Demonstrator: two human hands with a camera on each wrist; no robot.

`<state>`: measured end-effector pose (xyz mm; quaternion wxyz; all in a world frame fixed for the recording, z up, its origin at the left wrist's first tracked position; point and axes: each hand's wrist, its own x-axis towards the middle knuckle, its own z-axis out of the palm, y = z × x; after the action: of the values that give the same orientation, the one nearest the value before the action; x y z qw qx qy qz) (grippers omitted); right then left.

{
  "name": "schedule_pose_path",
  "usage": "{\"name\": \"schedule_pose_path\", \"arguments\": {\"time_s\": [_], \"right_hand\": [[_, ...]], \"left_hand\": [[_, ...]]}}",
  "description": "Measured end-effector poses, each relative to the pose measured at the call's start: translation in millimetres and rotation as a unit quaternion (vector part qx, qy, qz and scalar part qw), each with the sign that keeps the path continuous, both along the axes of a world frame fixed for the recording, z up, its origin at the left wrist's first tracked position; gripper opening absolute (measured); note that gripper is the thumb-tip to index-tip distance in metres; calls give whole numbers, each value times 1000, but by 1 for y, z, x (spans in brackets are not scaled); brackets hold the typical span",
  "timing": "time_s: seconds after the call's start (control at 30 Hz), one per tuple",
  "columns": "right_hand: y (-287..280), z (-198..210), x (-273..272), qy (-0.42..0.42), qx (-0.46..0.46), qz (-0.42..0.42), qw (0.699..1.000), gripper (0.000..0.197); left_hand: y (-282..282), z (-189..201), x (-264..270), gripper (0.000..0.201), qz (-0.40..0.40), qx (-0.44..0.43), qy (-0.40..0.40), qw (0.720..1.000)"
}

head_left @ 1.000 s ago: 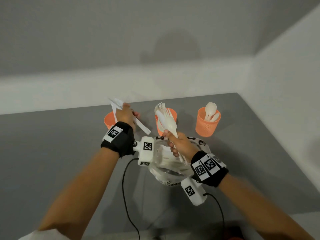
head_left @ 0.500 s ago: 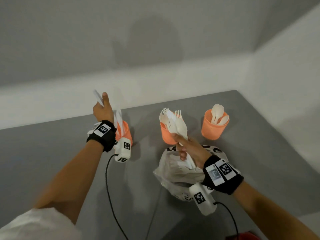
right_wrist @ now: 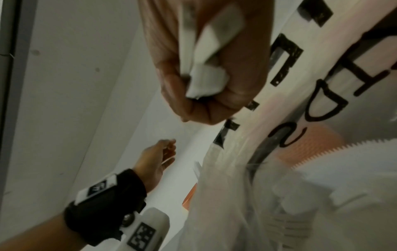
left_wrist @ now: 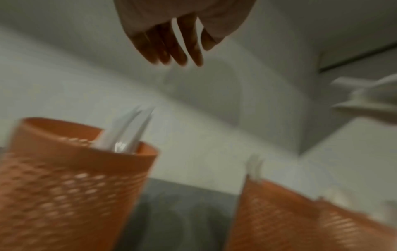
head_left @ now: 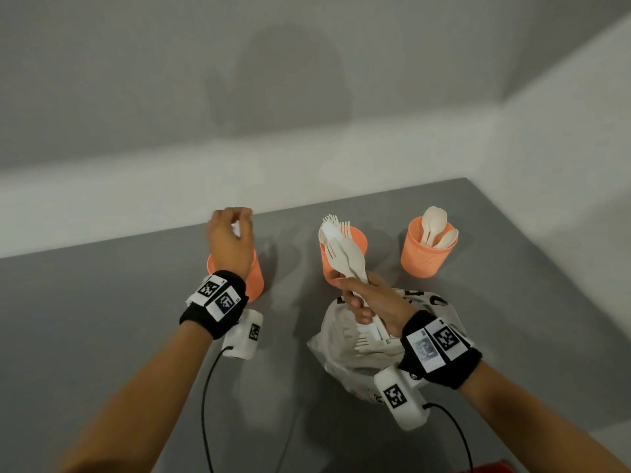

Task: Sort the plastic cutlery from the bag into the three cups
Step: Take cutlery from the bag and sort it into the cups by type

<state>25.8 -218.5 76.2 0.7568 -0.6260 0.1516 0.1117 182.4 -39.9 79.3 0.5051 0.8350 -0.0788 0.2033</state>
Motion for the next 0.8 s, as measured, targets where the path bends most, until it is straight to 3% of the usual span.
{"name": "schedule_pose_path", "arguments": {"time_s": [0.07, 0.17, 0.23, 0.4, 0.63, 0.8], "right_hand": [[3, 0, 0, -6, -1, 10, 1000, 13], [5, 1, -2, -14, -3, 15, 1000, 12], [5, 2, -5, -12, 1, 15, 1000, 13], [-3, 6, -14, -11, 4, 19, 1000, 5], [-22, 9, -34, -23, -5, 55, 998, 17], [-32, 5, -41, -17, 13, 79, 997, 14]], "left_hand": [[-15, 14, -19, 18, -98, -49, 72, 991], [-37, 25, -46, 16, -227, -94, 220, 944], [-49, 26, -58, 10, -268, -108, 258, 922], [-58, 26, -67, 13, -246, -164, 254, 921], [-69, 44, -86, 15, -241, -216, 273, 906], [-81, 38, -108, 11, -248, -192, 268, 911]]}}
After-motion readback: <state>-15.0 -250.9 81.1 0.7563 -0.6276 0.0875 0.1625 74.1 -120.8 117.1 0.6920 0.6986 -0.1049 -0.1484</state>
